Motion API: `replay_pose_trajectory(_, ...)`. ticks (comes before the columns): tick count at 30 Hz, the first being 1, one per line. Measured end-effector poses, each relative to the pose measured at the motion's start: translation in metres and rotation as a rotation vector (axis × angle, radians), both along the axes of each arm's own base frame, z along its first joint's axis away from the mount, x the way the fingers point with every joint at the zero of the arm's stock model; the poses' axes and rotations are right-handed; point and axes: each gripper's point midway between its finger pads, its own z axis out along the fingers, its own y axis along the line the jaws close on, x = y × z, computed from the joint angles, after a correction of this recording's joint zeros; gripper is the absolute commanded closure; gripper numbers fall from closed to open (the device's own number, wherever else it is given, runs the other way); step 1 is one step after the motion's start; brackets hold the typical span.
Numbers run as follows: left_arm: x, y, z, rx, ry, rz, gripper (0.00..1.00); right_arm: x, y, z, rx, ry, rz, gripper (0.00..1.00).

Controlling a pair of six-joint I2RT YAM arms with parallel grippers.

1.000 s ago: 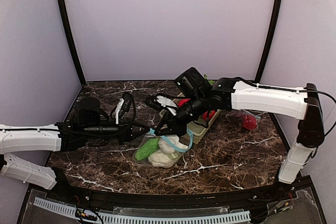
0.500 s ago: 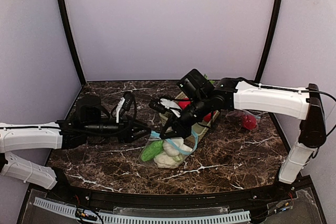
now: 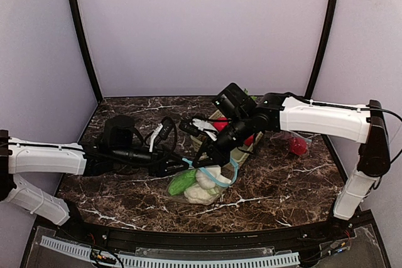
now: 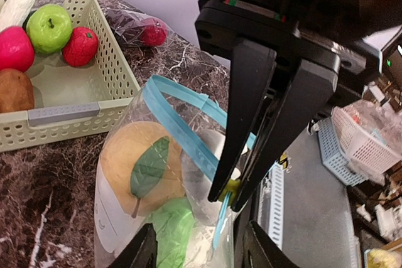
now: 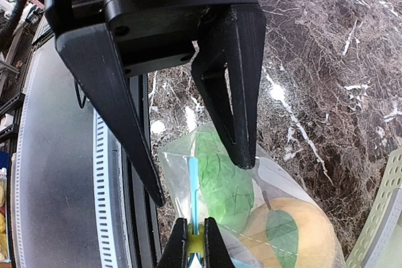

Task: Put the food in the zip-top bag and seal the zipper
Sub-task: Zip the zipper on the zipper food storage bag.

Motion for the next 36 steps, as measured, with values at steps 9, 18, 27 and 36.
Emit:
replay_pose_trajectory(9, -0.005, -0.005, 0.001, -0.020, 0.029, -0.029, 0.99, 0.000, 0.000, 0.000, 0.000, -0.001, -0.001, 1.00)
replay_pose_trajectory(18, 0.001, 0.003, 0.010, -0.029, -0.022, 0.047, 0.99, 0.003, 0.003, 0.007, 0.034, -0.027, -0.004, 1.00)
replay_pose_trajectory(27, 0.009, 0.014, 0.023, -0.036, -0.066, 0.104, 0.99, 0.004, -0.001, 0.015, 0.079, -0.074, -0.017, 1.00)
replay_pose_trajectory(36, 0.011, 0.021, 0.017, -0.016, -0.049, 0.116, 0.99, 0.005, -0.005, 0.006, 0.064, -0.078, -0.029, 1.00)
